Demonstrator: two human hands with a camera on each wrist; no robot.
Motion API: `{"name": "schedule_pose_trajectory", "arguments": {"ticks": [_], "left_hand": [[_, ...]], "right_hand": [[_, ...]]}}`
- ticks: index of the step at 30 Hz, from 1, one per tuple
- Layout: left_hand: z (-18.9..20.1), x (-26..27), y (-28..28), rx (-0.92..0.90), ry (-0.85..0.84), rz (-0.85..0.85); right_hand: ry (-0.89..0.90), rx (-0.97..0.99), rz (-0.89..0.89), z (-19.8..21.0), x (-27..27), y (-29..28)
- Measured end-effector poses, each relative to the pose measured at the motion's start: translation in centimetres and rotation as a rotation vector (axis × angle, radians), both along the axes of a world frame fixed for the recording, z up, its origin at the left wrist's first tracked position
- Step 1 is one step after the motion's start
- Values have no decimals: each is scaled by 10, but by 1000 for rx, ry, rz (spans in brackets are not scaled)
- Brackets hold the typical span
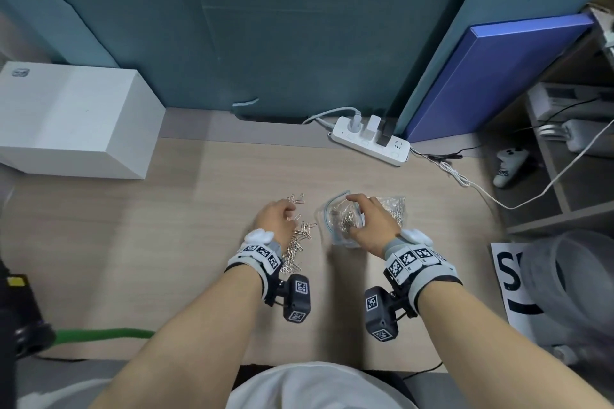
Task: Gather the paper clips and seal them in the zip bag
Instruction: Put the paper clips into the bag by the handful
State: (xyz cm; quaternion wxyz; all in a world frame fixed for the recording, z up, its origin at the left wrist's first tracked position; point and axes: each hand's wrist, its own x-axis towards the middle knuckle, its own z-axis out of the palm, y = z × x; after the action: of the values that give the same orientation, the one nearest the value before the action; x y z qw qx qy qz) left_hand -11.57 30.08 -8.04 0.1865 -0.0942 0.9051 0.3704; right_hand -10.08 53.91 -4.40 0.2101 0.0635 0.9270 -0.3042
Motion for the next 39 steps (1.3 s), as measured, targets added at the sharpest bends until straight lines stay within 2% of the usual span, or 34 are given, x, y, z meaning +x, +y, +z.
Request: {"name": "schedule_pose_trajectory", "arguments": {"ticks": [2, 5, 10, 19, 24, 28, 33, 35, 37, 39], "left_hand": [[6, 12, -15, -206, 16, -64], [7, 27, -16, -315, -60, -129], [-12, 27, -15, -269, -62, -181], [-26, 16, -14, -376, -20, -263], [-21, 13, -13, -347, -32, -218], [-7, 12, 3, -211, -23, -116], [14, 19, 45, 331, -72, 35], [15, 17, 50, 427, -98, 82], [9, 14, 43, 352, -56, 46], [4, 14, 24, 63, 2, -76]], "right_hand": [[-8, 8, 13, -1, 1, -3], [-11, -13, 10, -3, 3, -8], [-16, -18, 44, -7, 4, -18], [-12, -18, 47, -7, 15, -23], [-8, -41, 44, -5, 22, -26], [-18, -50, 49, 3, 25, -27], [-37, -85, 50, 8, 25, -29], [-55, -72, 50, 5, 24, -28], [-59, -63, 45, 1, 25, -26], [-63, -54, 43, 1, 26, -26]]}}
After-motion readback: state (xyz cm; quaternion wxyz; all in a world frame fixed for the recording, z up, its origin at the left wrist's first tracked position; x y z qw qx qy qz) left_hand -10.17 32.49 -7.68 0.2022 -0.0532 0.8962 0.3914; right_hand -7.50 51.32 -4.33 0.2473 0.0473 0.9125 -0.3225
